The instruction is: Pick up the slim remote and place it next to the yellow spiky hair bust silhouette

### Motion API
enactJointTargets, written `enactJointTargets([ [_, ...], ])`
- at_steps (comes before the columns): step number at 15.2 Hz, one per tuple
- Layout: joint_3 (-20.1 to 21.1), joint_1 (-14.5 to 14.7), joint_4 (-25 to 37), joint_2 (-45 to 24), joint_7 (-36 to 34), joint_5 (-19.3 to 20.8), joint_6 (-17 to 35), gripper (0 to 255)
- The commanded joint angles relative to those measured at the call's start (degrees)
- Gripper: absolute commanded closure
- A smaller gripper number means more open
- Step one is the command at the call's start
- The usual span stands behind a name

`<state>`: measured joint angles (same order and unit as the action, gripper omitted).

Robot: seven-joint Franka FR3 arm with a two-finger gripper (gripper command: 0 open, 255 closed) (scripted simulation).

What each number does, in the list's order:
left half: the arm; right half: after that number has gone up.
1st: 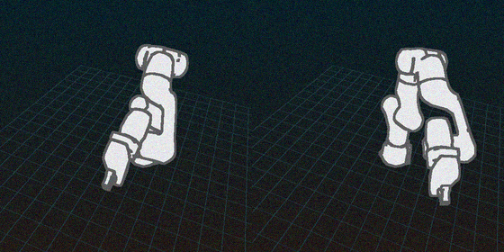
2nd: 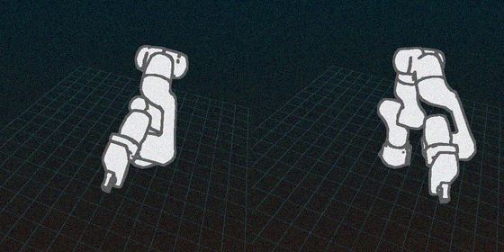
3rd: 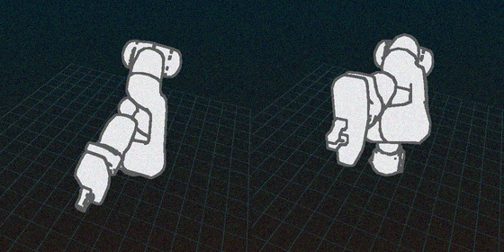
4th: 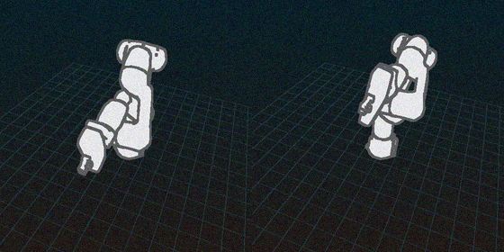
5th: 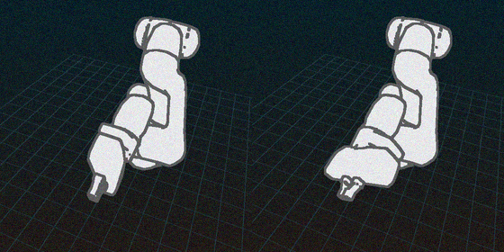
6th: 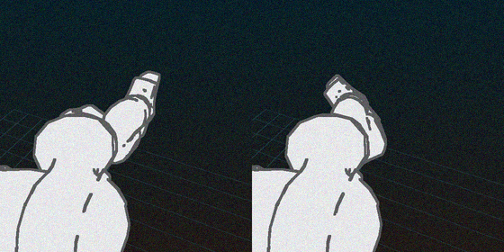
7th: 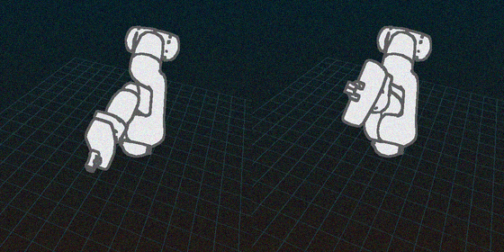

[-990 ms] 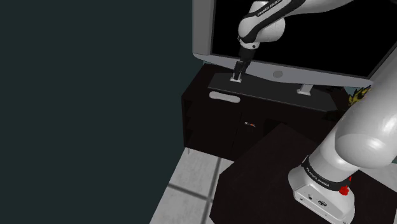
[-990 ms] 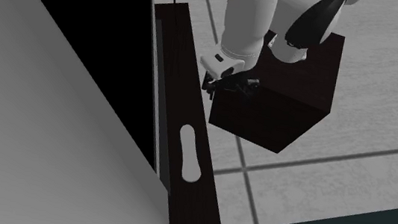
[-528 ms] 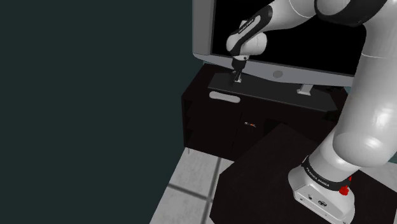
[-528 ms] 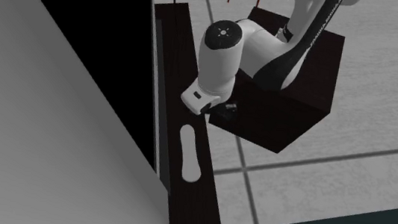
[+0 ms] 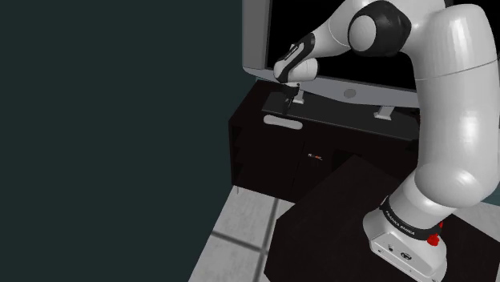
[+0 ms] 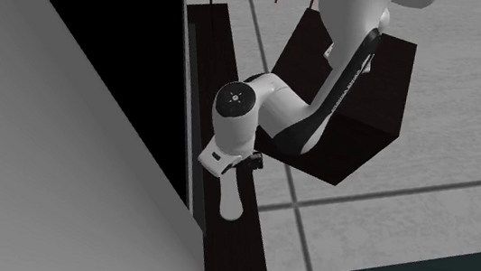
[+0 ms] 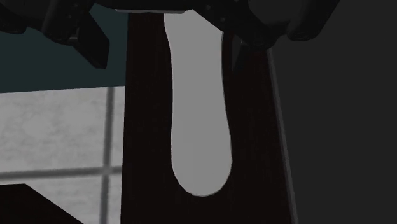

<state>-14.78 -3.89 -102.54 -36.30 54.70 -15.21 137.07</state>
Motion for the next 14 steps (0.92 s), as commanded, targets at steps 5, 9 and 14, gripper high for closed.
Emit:
enactJointTargets([
  [5, 1.7, -2.0, 7.8, -8.7, 2.7, -0.4, 0.5, 0],
  [9, 2.3, -2.4, 8.6, -11.1, 2.9, -0.8, 2.1, 0],
  [14, 3.1, -3.1, 8.9, -12.0, 2.6, -0.3, 2.8, 0],
])
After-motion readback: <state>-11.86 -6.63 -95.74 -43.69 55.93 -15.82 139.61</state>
